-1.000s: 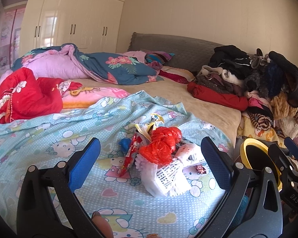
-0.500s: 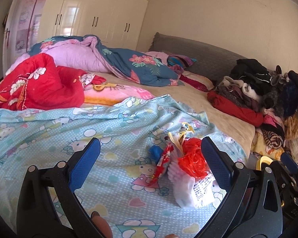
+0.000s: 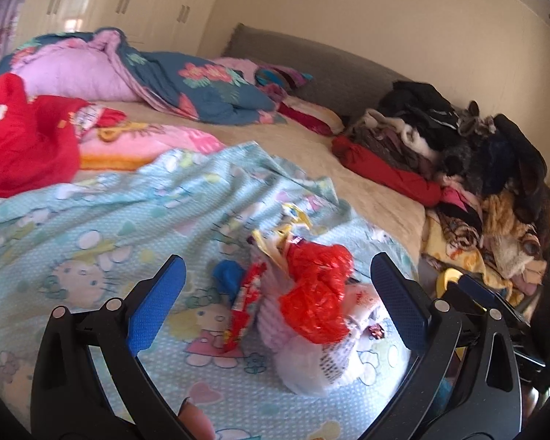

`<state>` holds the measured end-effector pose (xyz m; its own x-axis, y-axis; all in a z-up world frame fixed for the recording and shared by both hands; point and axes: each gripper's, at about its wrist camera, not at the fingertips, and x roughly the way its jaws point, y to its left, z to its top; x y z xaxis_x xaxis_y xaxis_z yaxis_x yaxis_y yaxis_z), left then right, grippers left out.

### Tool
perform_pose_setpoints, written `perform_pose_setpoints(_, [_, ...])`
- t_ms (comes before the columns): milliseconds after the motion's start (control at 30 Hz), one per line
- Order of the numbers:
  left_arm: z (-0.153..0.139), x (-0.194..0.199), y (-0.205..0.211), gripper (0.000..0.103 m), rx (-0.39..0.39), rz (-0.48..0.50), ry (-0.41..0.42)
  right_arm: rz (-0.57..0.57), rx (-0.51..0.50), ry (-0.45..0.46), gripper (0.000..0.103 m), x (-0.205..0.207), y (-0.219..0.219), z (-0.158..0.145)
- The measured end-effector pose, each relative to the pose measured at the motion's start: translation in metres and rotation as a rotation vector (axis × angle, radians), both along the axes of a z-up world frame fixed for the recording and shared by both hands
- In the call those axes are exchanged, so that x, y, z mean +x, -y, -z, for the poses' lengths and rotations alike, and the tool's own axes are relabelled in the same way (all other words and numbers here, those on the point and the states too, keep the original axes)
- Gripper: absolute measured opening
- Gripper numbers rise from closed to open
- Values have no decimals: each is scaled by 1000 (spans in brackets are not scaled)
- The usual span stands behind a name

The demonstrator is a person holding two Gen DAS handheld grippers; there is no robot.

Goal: Collect trash
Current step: 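Grasp the red plastic bag with the left tool while the right tool grasps the white plastic bag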

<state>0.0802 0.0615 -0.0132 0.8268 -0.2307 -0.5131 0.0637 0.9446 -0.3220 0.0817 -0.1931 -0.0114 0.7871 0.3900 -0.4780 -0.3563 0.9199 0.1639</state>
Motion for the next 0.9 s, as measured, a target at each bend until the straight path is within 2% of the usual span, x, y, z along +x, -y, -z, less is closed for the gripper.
perform_pose_setpoints(167, [18,24,16,89,-9,77,-80,-29,-18,-106,95,20,9,20])
perform_pose_setpoints(333, [33,39,24,73,-19,122,-138,-87,-49,-187,76,35,3,39])
perform_pose_setpoints(400, [37,41,26,66,-34,136,-155,-111,-57,-219,74,41,0,48])
perform_pose_setpoints(500, [43,46,28,60,-38,153,-187,-146,-60,-258,69,48,-4,58])
perform_pose_setpoints(667, [51,52,33,56,-34,170,-227,-196,-66,-289,57,58,-8,69])
perform_pose_setpoints(733, [55,53,34,52,-28,169,-243,-211,-63,-292,42,58,-9,71])
perform_pose_setpoints(833, [60,54,35,48,-15,169,-258,-229,-72,-281,35,57,-7,72])
perform_pose_setpoints(900, [62,54,35,36,-10,162,-269,-233,-72,-269,30,55,-5,71])
